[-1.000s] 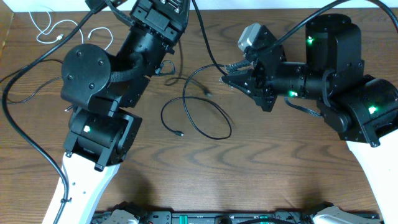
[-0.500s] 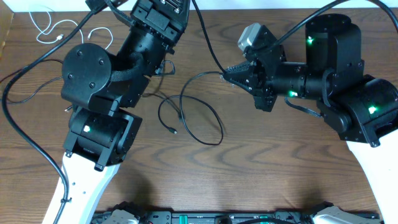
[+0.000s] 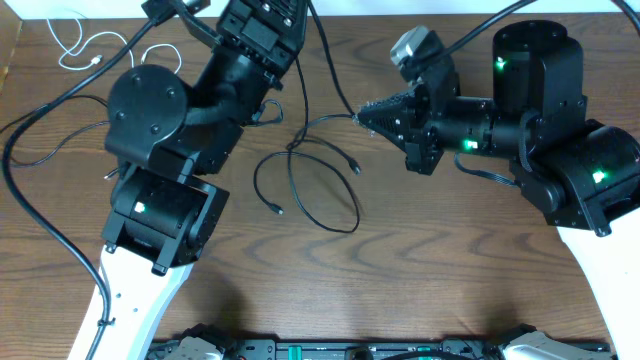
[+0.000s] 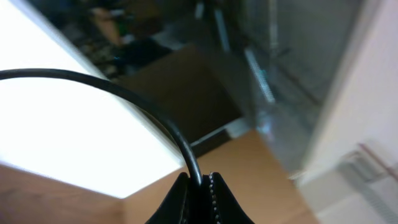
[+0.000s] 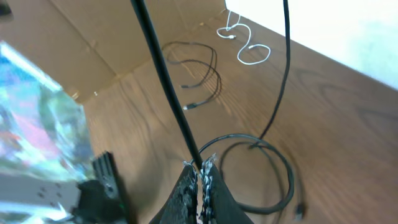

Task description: Untangle cables

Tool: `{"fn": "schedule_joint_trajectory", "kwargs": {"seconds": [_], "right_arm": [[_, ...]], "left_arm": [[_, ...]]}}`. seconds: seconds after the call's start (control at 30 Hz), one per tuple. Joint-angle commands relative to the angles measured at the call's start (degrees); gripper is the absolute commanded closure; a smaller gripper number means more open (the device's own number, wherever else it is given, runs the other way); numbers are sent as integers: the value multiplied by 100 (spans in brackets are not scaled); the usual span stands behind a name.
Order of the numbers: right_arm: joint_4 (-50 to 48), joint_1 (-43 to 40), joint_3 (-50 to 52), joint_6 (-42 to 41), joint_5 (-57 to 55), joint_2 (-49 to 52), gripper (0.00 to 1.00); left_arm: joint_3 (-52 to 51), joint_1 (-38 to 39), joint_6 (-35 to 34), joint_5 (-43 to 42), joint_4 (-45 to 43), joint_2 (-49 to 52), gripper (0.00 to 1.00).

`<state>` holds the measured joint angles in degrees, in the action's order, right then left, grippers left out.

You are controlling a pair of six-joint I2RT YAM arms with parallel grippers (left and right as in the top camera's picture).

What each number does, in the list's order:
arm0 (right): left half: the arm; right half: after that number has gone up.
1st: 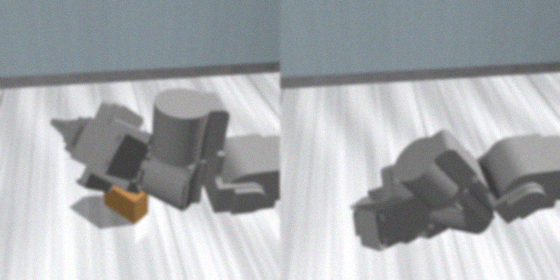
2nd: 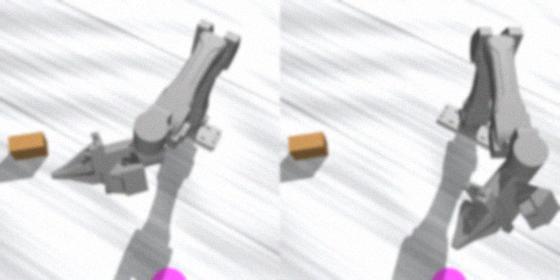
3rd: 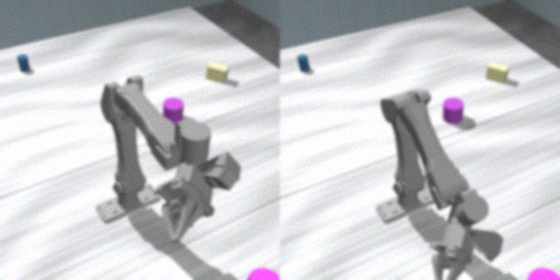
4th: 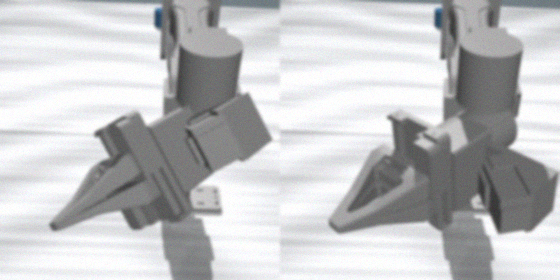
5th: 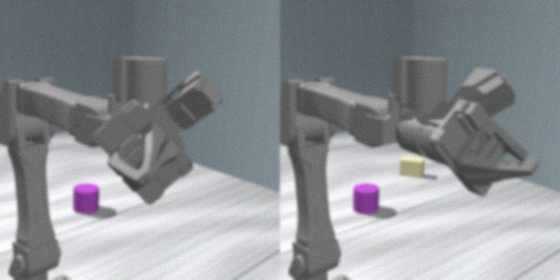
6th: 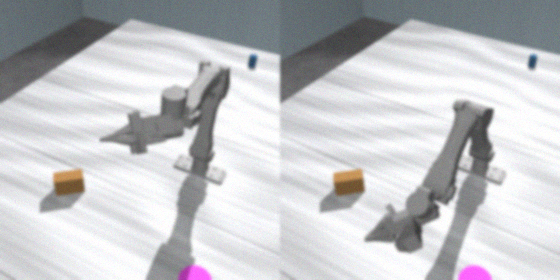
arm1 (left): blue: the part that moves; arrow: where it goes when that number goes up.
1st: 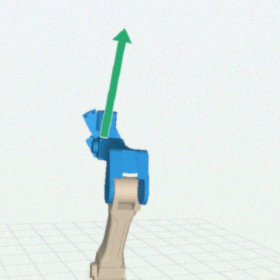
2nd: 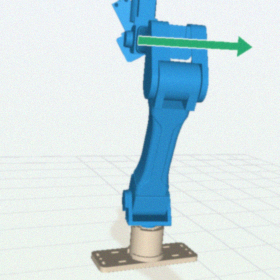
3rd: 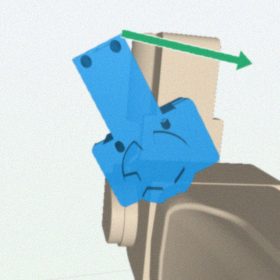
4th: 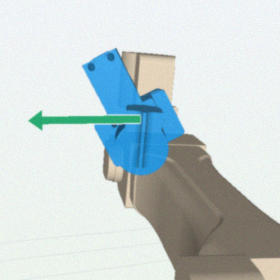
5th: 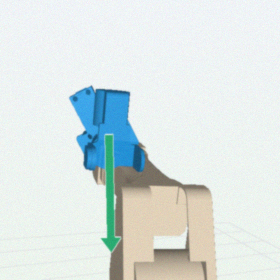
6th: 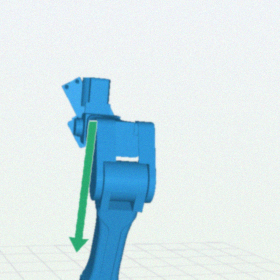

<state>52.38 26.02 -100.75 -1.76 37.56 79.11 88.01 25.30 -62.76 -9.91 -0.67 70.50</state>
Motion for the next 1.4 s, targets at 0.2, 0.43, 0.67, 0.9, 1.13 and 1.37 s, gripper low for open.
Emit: {"fn": "schedule_joint_trajectory", "kwargs": {"seconds": [0.2, 0.43, 0.67, 0.9, 1.13, 1.37], "right_arm": [[-9, 17, -28, -494, 96, -15, 99], [210, 79, -28, 822, 44, 109, 18], [205, 127, -28, 809, 101, 540, 36], [122, 225, -28, 852, 96, 715, 50], [114, 225, -28, 916, 92, 704, 73], [122, 210, -28, 911, -254, 651, 73]], "left_arm": [[83, 9, 636, 986, 1193, 22, 92], [83, 20, 55, 221, 413, 17, 93], [83, 20, -361, -114, 273, 20, 92], [85, 17, -358, -125, 273, 22, 93], [85, 17, -354, -120, 280, 24, 93], [83, 17, -138, -101, 339, 22, 92]]}}
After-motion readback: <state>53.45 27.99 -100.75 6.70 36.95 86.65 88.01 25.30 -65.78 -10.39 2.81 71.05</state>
